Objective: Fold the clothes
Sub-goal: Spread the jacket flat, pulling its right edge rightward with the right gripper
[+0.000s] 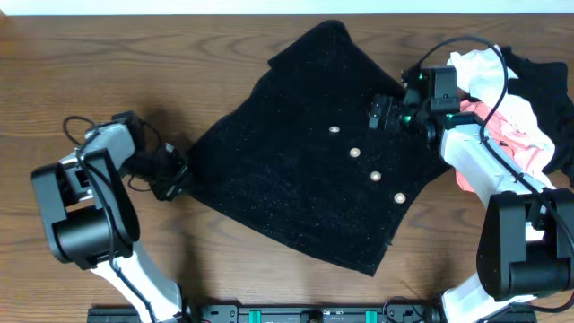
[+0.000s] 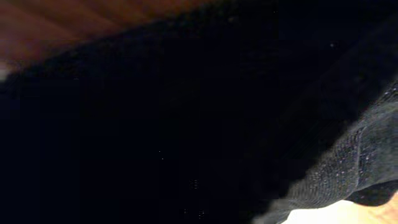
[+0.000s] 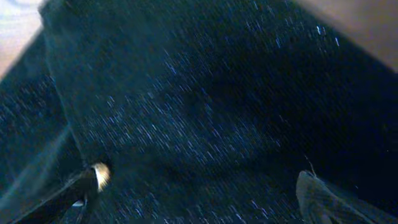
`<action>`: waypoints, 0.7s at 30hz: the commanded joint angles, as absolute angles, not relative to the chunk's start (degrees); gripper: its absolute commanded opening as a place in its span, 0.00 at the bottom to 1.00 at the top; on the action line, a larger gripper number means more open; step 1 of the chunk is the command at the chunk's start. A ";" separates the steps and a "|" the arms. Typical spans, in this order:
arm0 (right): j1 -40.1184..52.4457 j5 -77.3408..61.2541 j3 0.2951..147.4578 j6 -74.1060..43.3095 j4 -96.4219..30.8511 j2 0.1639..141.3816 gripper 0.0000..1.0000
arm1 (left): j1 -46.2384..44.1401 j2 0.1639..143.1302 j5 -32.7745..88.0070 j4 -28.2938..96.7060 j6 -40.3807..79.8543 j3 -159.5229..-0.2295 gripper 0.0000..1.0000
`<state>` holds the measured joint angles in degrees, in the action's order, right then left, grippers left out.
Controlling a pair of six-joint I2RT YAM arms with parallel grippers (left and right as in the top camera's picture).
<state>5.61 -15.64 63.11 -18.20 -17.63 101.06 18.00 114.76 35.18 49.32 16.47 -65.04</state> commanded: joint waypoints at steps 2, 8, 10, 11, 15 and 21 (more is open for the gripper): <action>6.00 -16.95 63.81 -17.93 -21.45 100.62 0.99 | 22.00 119.81 15.81 43.68 15.27 -63.07 0.06; 5.96 -18.28 63.86 -17.93 -26.06 100.14 0.99 | 24.12 119.81 15.79 36.67 14.87 -63.07 0.06; 5.96 -19.92 63.88 -17.96 -26.13 99.20 0.99 | 24.71 119.81 15.77 34.46 14.59 -63.07 0.06; 5.93 -21.12 64.07 -17.96 -26.13 98.43 0.99 | 25.08 119.81 15.77 33.19 14.33 -63.07 0.06; 5.61 -24.60 65.76 -17.96 -28.12 94.87 0.99 | 26.24 119.81 15.81 30.30 14.20 -63.09 0.06; 4.45 -21.65 68.29 -18.39 -35.79 88.68 0.99 | 26.55 119.81 18.17 29.43 14.20 -63.13 0.27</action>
